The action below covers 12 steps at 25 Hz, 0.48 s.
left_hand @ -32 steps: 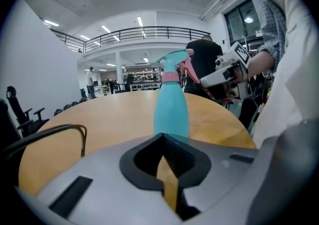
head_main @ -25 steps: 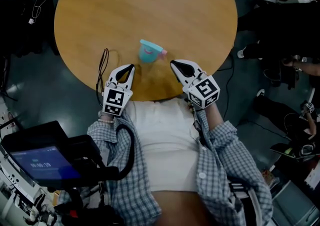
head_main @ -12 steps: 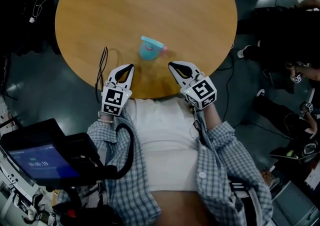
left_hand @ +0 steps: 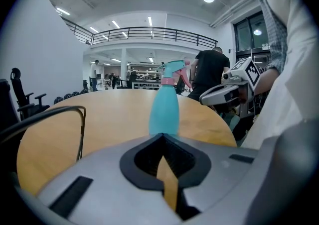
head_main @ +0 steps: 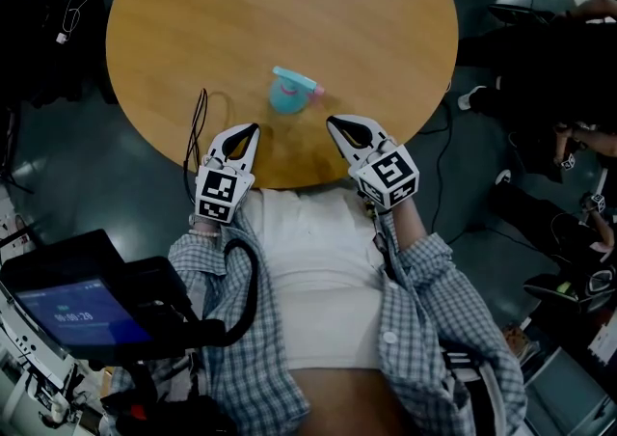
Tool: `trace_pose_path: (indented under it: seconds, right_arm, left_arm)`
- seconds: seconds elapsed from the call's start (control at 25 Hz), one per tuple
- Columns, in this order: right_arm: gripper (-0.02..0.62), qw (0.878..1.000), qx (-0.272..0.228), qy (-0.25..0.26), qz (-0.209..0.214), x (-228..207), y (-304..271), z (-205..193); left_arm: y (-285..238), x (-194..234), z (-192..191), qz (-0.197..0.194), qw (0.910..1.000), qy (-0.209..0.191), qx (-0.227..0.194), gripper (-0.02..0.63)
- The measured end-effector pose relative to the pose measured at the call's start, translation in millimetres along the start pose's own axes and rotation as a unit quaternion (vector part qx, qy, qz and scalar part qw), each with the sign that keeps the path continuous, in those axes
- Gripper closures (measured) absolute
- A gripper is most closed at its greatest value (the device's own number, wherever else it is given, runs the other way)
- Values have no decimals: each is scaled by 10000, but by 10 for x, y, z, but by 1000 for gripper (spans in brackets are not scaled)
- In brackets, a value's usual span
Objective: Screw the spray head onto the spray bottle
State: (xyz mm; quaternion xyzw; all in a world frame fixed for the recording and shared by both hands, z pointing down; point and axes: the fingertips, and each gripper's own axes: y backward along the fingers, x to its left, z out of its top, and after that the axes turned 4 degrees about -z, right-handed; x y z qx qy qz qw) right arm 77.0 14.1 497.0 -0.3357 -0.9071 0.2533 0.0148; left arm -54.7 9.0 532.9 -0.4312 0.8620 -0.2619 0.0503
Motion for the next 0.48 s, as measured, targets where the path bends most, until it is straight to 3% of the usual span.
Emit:
trace_pose_path:
  seconds: [0.48]
  right_arm:
    - [601,9996,176,61,-231,-56,-11,-71]
  left_arm:
    - [-9,-25,-10,-40,10000,29,-26,601]
